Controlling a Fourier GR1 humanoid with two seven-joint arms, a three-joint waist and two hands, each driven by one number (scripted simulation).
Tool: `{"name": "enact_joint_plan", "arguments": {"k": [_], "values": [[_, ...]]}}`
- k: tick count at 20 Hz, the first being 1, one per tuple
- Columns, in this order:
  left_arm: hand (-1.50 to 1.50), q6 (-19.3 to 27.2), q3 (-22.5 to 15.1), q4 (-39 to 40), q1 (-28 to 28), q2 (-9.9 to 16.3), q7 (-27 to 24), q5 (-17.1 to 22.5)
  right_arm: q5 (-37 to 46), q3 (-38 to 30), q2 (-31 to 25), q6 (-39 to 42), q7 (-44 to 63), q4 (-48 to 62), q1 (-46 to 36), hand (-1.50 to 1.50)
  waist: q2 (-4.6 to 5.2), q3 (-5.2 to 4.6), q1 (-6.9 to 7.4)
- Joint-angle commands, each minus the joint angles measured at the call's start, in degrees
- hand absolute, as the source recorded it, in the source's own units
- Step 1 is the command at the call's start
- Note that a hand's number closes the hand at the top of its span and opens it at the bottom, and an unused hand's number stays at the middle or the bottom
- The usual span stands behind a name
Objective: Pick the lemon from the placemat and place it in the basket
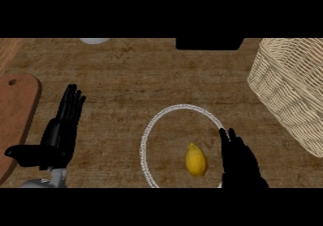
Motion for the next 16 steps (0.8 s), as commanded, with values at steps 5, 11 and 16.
{"name": "enact_joint_plan", "arguments": {"k": [5,11,16], "values": [[0.00,-0.9,1.2,-0.3,0.1,0.0,-0.2,0.4,-3.3,-0.4,1.4,4.6,16.2,3.0,-6.0,-1.50,0.12,0.16,0.28],[0.00,-1.5,1.9,0.3,-2.3,0.4,1.9,-0.1,-5.3,-0.1,1.4,-0.5,14.7,10.6,-8.9,-1.50,0.18,0.22,0.26],[0.00,-0.7,0.8,-0.7,-1.2,-1.0,2.0,-1.3,-4.2,-0.3,1.4,-1.0,13.5,10.2,-8.1,-1.50,0.06,0.24,-0.21]]}}
